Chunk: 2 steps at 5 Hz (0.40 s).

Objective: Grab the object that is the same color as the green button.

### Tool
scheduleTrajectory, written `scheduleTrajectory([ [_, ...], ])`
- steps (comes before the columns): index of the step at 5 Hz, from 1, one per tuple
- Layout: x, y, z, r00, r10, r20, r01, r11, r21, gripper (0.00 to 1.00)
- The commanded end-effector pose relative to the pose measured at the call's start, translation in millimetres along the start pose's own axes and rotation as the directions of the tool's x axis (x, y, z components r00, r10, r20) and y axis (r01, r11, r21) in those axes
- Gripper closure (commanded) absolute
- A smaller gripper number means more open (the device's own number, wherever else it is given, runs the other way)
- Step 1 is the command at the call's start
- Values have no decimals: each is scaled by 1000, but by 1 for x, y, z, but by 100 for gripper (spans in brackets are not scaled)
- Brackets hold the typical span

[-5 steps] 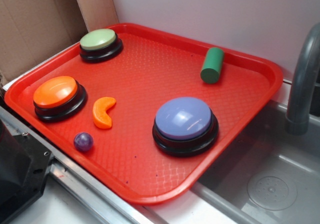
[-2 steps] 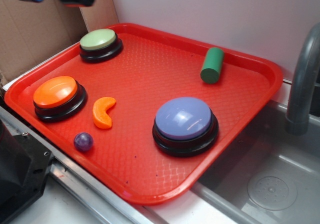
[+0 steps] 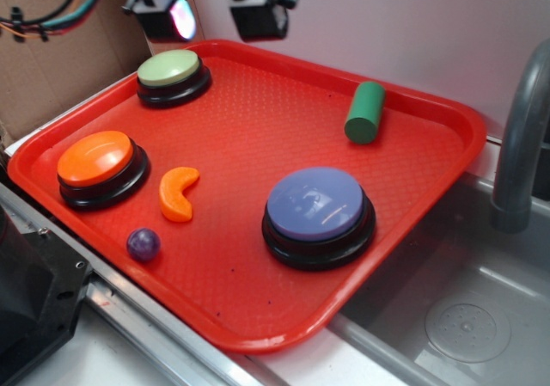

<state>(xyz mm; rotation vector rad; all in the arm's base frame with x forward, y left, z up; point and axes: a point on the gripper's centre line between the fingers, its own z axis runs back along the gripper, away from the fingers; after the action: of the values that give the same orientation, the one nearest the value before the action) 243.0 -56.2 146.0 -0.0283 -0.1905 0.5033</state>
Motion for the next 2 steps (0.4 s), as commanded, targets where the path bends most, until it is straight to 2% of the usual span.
scheduleTrajectory([
  [1,45,-51,-47,996,11,85,-9,1000,-25,0],
  [2,55,-66,-79,998,9,68,-6,999,-43,0],
])
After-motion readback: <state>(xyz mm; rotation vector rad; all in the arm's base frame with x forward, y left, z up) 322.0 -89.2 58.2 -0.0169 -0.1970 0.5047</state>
